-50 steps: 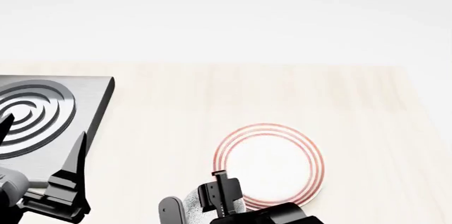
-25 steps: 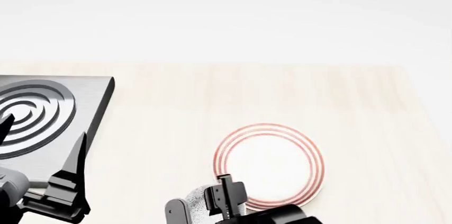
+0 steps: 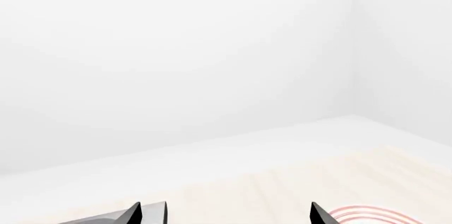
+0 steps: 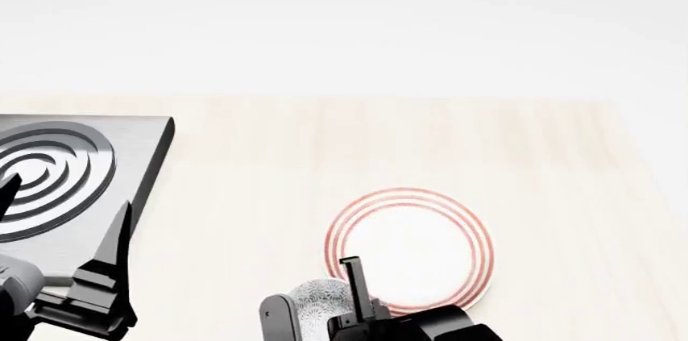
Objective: Pick the akita bowl between the plate and the ramekin and place it on the plate.
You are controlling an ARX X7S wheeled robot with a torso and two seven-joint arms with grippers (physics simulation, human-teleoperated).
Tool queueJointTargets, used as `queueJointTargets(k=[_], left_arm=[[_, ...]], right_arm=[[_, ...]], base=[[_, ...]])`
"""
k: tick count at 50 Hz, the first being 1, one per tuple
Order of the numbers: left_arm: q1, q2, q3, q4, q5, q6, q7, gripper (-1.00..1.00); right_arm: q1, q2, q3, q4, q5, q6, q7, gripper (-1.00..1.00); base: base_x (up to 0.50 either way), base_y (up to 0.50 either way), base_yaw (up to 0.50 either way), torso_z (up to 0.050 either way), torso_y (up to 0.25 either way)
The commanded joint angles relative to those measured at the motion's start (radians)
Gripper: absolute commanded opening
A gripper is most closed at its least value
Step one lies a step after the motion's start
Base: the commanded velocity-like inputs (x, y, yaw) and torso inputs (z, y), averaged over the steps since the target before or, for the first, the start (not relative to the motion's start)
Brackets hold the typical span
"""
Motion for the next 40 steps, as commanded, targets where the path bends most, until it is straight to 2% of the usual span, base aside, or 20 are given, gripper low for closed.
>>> queueJointTargets(k=[1, 20, 40], left_arm=[[0.002, -0.003, -0.001, 0.003, -0.004, 0.0, -0.003, 1.0], [0.012, -0.008, -0.004, 0.034, -0.024, -0.009, -0.011, 1.0], [0.018, -0.012, 0.003, 0.043, -0.033, -0.011, -0.013, 1.0]], right_arm=[[0.016, 0.02, 0.008, -0.058, -0.013, 0.027, 0.001, -1.0], [0.076, 0.135, 0.02, -0.352, -0.051, 0.209, -0.05, -1.0], [0.126, 0.212, 0.048, -0.457, -0.08, 0.293, -0.062, -1.0]], base=[[0.0, 0.0, 0.0, 0.0, 0.0], [0.0, 0.0, 0.0, 0.0, 0.0], [0.0, 0.0, 0.0, 0.0, 0.0]])
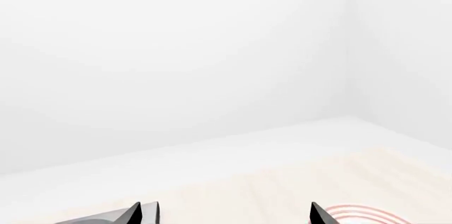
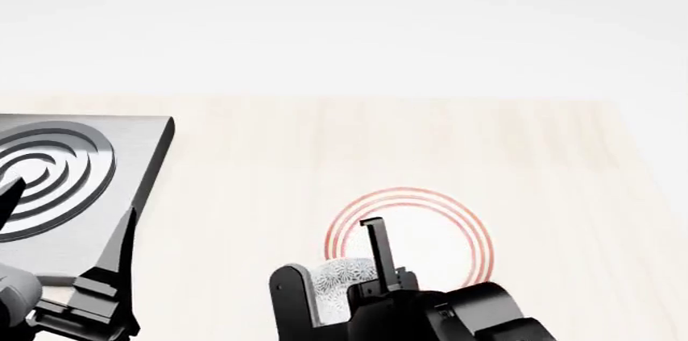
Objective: Pick the akita bowl between the plate and the ramekin and place it on the plate.
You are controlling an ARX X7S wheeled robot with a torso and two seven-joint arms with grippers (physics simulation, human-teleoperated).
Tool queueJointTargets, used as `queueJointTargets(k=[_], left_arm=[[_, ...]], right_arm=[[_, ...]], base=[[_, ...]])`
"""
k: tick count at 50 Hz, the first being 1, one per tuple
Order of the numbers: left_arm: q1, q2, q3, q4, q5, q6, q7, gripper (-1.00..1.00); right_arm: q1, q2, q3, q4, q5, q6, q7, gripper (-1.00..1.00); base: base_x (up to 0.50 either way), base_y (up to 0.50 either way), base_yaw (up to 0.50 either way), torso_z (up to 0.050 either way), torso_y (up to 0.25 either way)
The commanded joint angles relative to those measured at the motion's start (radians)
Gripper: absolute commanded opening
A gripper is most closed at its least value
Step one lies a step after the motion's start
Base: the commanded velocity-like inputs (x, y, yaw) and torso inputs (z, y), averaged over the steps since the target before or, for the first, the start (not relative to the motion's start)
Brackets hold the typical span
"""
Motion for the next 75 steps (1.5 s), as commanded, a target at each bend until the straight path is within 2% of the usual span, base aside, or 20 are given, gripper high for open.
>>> queueJointTargets(k=[1, 24, 34, 46, 54, 75], left_arm=[[0.003, -0.003, 0.001, 0.005, -0.005, -0.001, -0.002, 1.0], [0.001, -0.007, 0.006, 0.008, -0.006, 0.001, -0.009, 1.0], [0.001, -0.009, 0.008, 0.005, -0.006, 0.005, -0.009, 1.0], [0.001, -0.01, 0.012, -0.002, -0.006, 0.008, -0.01, 1.0], [0.0, -0.009, 0.013, -0.009, -0.007, 0.01, -0.011, 1.0], [0.0, -0.013, 0.015, -0.014, -0.008, 0.016, -0.014, 1.0]], right_arm=[[0.036, 0.038, 0.022, -0.046, -0.034, 0.035, 0.002, -1.0], [0.084, 0.066, 0.091, 0.004, -0.058, 0.048, 0.069, -1.0], [0.057, 0.018, 0.115, 0.149, -0.068, -0.02, 0.18, -1.0], [0.014, -0.091, 0.144, 0.352, -0.069, -0.153, 0.343, -1.0], [-0.016, -0.127, 0.138, 0.384, -0.078, -0.208, 0.399, -1.0], [-0.078, -0.141, 0.132, 0.418, -0.079, -0.268, 0.47, -1.0]], base=[[0.0, 0.0, 0.0, 0.0, 0.0], [0.0, 0.0, 0.0, 0.0, 0.0], [0.0, 0.0, 0.0, 0.0, 0.0], [0.0, 0.0, 0.0, 0.0, 0.001], [0.0, 0.0, 0.0, 0.0, 0.0], [0.0, 0.0, 0.0, 0.0, 0.0]])
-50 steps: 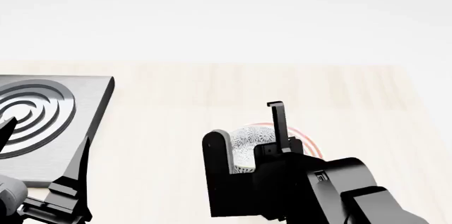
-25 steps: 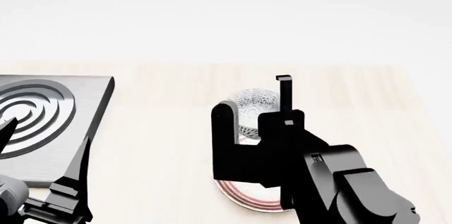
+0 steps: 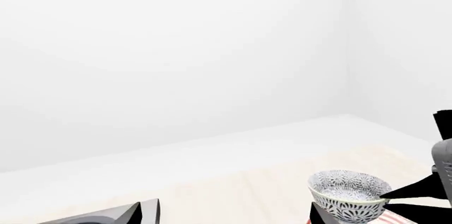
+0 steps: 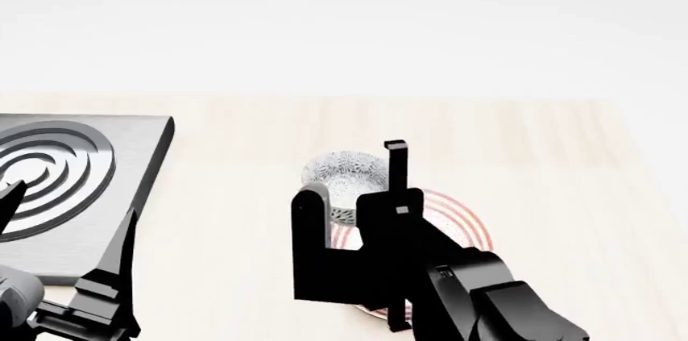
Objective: Pick the akita bowl between the plate and the ramekin and place it on the plate.
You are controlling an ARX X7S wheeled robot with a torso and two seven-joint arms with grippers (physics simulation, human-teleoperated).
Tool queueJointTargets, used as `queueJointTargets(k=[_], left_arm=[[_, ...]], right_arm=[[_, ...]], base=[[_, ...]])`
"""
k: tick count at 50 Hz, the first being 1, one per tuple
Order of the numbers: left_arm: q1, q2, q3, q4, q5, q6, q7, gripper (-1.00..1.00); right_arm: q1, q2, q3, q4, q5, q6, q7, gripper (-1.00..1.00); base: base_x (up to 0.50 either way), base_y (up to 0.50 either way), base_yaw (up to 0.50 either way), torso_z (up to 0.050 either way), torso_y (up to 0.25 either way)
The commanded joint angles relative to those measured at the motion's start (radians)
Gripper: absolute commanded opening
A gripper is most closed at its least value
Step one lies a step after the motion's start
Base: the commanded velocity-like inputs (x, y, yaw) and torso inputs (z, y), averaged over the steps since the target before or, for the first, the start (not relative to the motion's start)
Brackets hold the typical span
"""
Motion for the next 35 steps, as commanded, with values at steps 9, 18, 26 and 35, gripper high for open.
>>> queueJointTargets(k=[9, 18, 26, 35], left_arm=[[-0.006, -0.002, 0.008, -0.002, 0.0, -0.002, -0.005, 1.0], [-0.008, -0.002, 0.015, -0.004, 0.004, -0.001, -0.007, 1.0], [-0.009, -0.003, 0.019, -0.004, 0.004, -0.002, -0.009, 1.0], [-0.006, -0.005, 0.018, -0.003, 0.002, 0.0, -0.01, 1.0]], right_arm=[[-0.033, -0.014, 0.018, 0.089, -0.026, -0.062, 0.09, -1.0], [-0.045, -0.012, 0.035, 0.115, -0.018, -0.072, 0.122, -1.0], [-0.056, -0.026, 0.036, 0.166, -0.026, -0.094, 0.16, -1.0], [-0.072, -0.037, 0.027, 0.187, -0.027, -0.107, 0.167, -1.0]], base=[[0.0, 0.0, 0.0, 0.0, 0.0], [0.0, 0.0, 0.0, 0.0, 0.001], [0.0, 0.0, 0.0, 0.0, 0.0], [0.0, 0.0, 0.0, 0.0, 0.0]])
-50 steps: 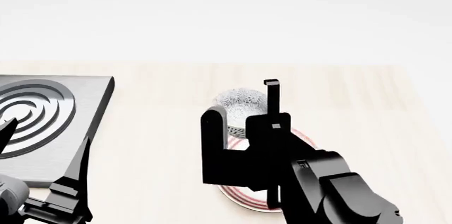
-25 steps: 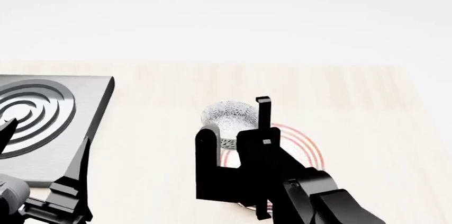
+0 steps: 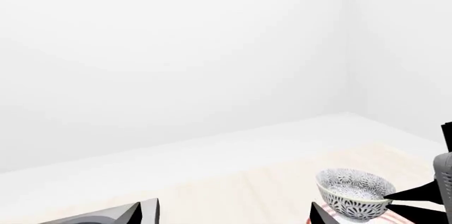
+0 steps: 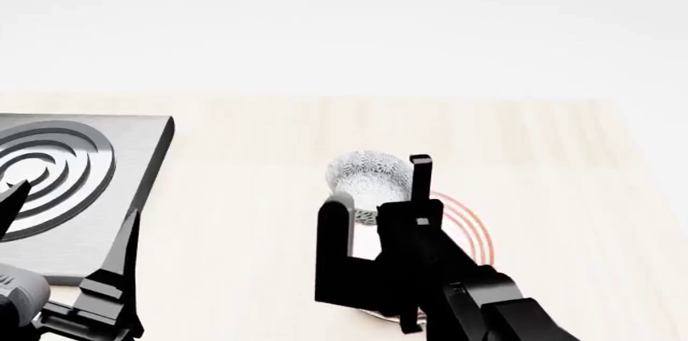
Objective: Pick the akita bowl between the plate and the ramekin and place it on the plate.
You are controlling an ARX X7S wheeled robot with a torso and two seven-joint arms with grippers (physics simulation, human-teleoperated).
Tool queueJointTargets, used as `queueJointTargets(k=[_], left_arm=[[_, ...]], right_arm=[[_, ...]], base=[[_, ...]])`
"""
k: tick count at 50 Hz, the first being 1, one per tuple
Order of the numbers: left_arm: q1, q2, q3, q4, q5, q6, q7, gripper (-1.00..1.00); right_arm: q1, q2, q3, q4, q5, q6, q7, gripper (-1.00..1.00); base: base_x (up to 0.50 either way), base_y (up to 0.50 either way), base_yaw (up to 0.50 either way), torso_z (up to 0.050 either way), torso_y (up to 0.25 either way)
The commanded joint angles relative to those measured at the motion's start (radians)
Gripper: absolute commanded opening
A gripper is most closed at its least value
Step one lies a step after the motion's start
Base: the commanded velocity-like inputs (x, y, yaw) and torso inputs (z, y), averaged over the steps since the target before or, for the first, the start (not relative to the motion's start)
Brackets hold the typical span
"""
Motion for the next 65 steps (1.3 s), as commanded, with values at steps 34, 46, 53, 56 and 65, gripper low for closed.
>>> queueJointTargets(k=[34, 46, 53, 56, 65], left_arm=[[-0.001, -0.006, 0.01, -0.009, -0.004, 0.007, -0.005, 1.0], [0.003, -0.006, 0.01, -0.014, 0.006, 0.038, 0.003, 1.0], [0.013, -0.005, 0.008, -0.018, 0.008, 0.062, 0.009, 1.0], [0.017, -0.007, 0.012, -0.017, 0.013, 0.071, 0.013, 1.0], [0.017, -0.008, 0.012, -0.02, 0.012, 0.077, 0.015, 1.0]], right_arm=[[-0.029, -0.021, -0.051, 0.117, -0.066, -0.023, 0.019, -1.0], [-0.022, -0.064, -0.055, 0.214, -0.066, -0.042, 0.033, -1.0], [-0.011, -0.087, -0.049, 0.267, -0.067, -0.048, 0.052, -1.0], [-0.014, -0.089, -0.051, 0.266, -0.068, -0.05, 0.052, -1.0], [-0.018, -0.113, -0.058, 0.33, -0.068, -0.079, 0.064, -1.0]], base=[[0.0, 0.0, 0.0, 0.0, 0.001], [0.0, 0.0, 0.0, 0.0, 0.001], [0.0, 0.0, 0.0, 0.0, 0.0], [0.0, 0.0, 0.0, 0.0, 0.0], [0.0, 0.0, 0.0, 0.0, 0.0]])
